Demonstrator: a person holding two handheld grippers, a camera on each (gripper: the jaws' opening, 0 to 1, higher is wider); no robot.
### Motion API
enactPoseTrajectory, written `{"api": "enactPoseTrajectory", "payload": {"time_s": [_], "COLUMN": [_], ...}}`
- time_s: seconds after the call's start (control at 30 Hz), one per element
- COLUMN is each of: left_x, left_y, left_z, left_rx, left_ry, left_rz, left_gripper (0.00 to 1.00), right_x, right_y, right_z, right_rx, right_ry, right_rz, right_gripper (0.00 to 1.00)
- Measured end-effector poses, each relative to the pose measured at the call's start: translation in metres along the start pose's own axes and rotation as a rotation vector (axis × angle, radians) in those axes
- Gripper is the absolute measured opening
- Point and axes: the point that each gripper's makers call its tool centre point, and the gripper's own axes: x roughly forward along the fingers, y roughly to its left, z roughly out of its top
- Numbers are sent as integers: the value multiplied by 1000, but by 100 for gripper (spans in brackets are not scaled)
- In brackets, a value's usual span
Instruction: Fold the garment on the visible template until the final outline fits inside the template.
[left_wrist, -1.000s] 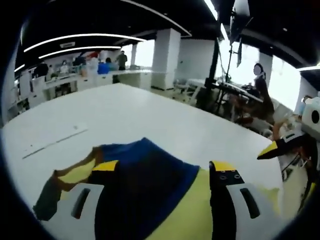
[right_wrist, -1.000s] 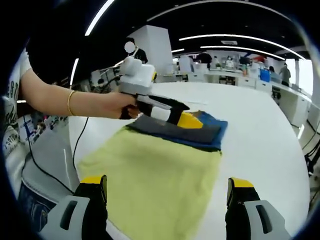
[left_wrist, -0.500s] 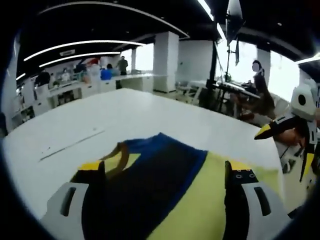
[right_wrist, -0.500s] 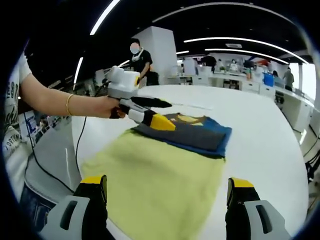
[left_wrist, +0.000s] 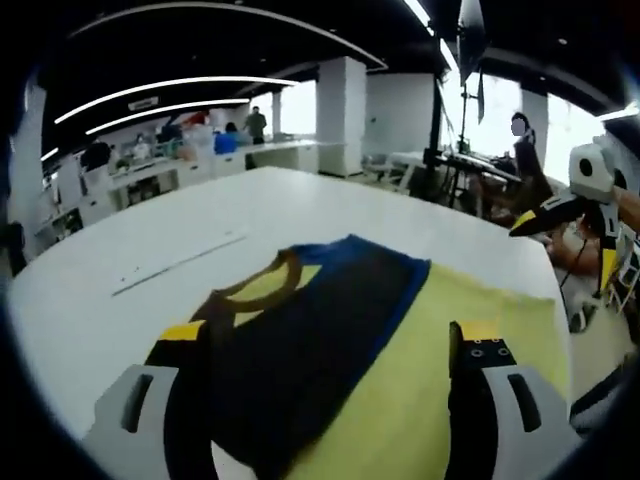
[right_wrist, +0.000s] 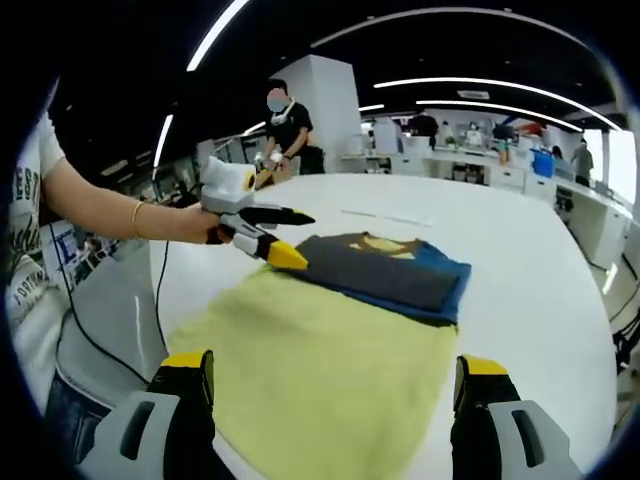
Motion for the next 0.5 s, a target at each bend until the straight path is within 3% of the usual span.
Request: {"api": "enactPoseTrajectory", "payload": {"time_s": [0.5], "left_x": [-42], "left_y": [26], "left_z": [-39], "left_rx": [-23], "left_ry": [48], "left_rz": [59], "left_gripper": [59], "right_x": [8], "right_y": [9], "right_z": [5], "right_rx": [-8], "right_ry": [3], "right_rz": [28], "right_gripper": [99]}}
